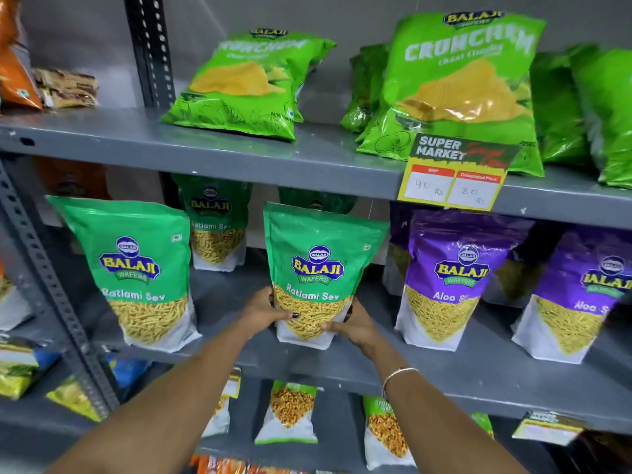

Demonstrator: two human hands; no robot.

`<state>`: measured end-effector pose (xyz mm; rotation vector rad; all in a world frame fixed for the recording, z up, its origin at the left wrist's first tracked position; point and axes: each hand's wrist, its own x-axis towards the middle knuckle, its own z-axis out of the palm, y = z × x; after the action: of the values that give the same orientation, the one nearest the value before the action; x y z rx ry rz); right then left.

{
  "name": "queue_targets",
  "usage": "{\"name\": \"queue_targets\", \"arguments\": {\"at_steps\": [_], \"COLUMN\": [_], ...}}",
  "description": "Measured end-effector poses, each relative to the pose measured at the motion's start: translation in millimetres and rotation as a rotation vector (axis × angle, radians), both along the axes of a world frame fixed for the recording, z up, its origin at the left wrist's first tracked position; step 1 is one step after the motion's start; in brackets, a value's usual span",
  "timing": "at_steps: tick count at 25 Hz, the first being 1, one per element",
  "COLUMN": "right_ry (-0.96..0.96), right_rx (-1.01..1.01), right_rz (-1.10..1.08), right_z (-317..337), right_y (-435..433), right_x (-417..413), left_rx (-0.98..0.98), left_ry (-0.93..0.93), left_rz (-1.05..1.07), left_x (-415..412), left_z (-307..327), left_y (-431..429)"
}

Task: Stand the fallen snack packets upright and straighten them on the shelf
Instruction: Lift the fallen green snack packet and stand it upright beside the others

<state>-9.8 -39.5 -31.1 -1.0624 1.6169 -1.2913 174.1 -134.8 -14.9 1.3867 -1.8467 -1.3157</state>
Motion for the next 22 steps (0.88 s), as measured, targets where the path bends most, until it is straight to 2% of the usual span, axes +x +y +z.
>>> {"name": "queue_targets", "arguments": {"at_steps": [4,9,17,20,22], "right_ry": [0.078,0.084,0.089,0.096,0.147], "right_rx": [0.041,0.079,0.101,0.125,0.166], "right_rz": [0.003,-0.004,-0.015,-0.028,-0.084], "right_z": [5,10,12,9,6], "right_y": [24,41,46,47,54], "right_x": [17,30,38,34,28], "left_rx": [-0.072,-0.107,-0.111,0.007,0.134], "left_ry": [-0.119,-0.189,-0.215,-0.307,-0.524], "left_rz": [0.012,0.007,-0.059,-0.137,-0.243], "left_x": [20,30,34,39,41], "left_z": [3,10,16,19,27], "left_y": [28,46,50,51,55]}}
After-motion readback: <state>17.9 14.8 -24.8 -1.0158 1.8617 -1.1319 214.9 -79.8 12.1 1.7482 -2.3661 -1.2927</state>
